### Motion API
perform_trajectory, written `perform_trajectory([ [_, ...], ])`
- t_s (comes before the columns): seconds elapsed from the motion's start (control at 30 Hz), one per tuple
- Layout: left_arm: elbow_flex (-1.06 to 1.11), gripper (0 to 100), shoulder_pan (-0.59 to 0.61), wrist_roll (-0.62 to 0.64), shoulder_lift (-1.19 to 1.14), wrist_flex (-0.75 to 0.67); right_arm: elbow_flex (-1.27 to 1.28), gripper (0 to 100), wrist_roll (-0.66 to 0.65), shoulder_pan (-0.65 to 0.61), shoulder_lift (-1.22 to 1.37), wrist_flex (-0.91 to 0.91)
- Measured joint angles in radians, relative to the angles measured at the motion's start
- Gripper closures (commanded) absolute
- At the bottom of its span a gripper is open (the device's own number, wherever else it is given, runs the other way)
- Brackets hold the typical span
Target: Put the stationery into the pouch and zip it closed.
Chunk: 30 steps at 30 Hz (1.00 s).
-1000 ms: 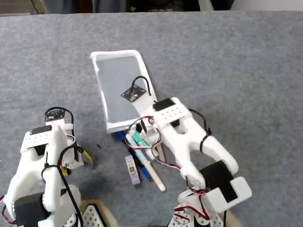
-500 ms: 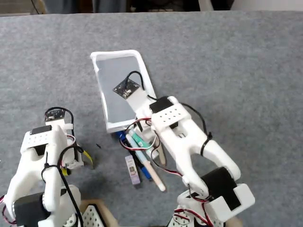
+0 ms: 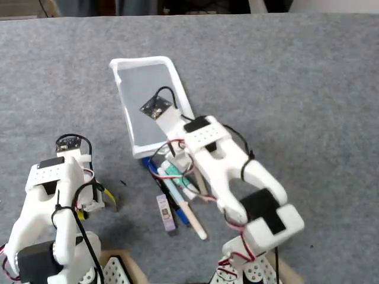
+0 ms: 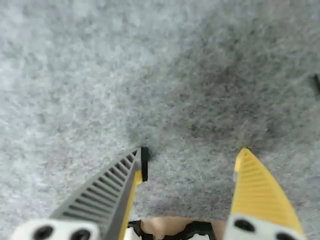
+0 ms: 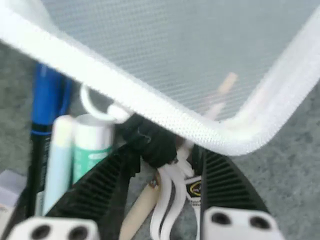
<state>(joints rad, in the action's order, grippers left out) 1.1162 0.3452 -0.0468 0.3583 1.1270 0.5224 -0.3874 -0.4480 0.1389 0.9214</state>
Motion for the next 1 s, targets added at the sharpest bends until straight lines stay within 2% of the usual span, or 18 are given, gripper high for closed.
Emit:
perform_trajectory([
  [0.17,0.000,70,0.000,0.000,0.000,0.000,-0.043,98.7,0.000,0.032,0.058,-0.009],
  [0.57,0.008,70,0.000,0.000,-0.002,-0.043,-0.046,98.7,0.000,0.032,0.041,-0.006],
  [0.8,0.023,70,0.002,0.002,0.002,-0.063,-0.044,98.7,0.000,0.031,-0.121,0.100],
  [1.0,-0.114,70,0.002,0.003,-0.012,0.080,-0.081,98.7,0.000,0.015,-0.247,0.249],
])
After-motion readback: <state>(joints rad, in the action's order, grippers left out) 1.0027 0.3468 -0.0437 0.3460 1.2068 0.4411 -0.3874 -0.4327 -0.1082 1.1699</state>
